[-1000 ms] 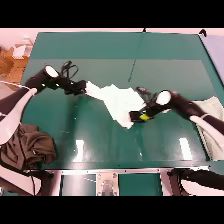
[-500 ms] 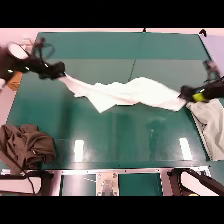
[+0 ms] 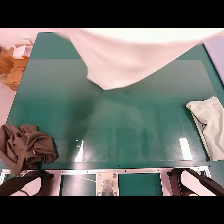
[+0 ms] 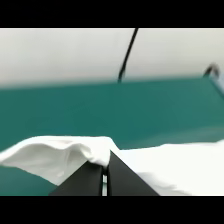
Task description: Fold the shirts.
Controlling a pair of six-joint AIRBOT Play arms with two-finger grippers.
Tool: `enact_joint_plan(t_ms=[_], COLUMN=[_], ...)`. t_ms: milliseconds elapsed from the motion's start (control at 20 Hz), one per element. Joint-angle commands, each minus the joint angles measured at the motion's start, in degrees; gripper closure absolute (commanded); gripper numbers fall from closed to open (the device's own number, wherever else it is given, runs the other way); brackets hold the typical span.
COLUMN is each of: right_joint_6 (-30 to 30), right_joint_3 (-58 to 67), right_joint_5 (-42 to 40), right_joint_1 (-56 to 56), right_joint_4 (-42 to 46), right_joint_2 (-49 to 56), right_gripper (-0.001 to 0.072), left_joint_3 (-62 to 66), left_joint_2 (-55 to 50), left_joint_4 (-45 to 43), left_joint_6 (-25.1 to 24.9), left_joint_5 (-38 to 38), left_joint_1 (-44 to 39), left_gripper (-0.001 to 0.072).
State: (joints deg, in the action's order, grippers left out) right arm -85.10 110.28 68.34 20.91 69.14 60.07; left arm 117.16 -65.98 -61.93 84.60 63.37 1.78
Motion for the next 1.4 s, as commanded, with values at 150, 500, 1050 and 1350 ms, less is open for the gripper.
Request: enact_joint_plan(t_ms=[150, 500, 1050, 1350], right_joint_6=[-1.4, -1.2, -1.46, -1.18], right_joint_3=[10.82, -4.81, -39.98, -40.0], right_joint_5=[-5.07, -4.81, -15.45, -15.43], right_joint_1=[0.37, 0.11, 0.13, 0.13], right_joint_4=[3.37, -1.11, -5.75, -6.36], right_joint_2=[-5.77, -4.35, 21.51, 25.99], right_gripper=[0.0696, 0.0695, 0.0694, 0.0694], left_joint_3=[5.55, -7.1, -14.64, -13.86], left_joint_2=[12.04, 6.4, -38.93, -41.46], left_joint_4=[-4.39, -7.1, 24.41, 27.61], left_joint_6=[-2.71, -2.64, -16.65, -14.51], left_joint_5=[-9.05, -11.82, -20.39, -10.88], left_joint_1=[0.04, 0.04, 0.04, 1.18], left_gripper=[0.0689, 0.0688, 0.0688, 0.0168])
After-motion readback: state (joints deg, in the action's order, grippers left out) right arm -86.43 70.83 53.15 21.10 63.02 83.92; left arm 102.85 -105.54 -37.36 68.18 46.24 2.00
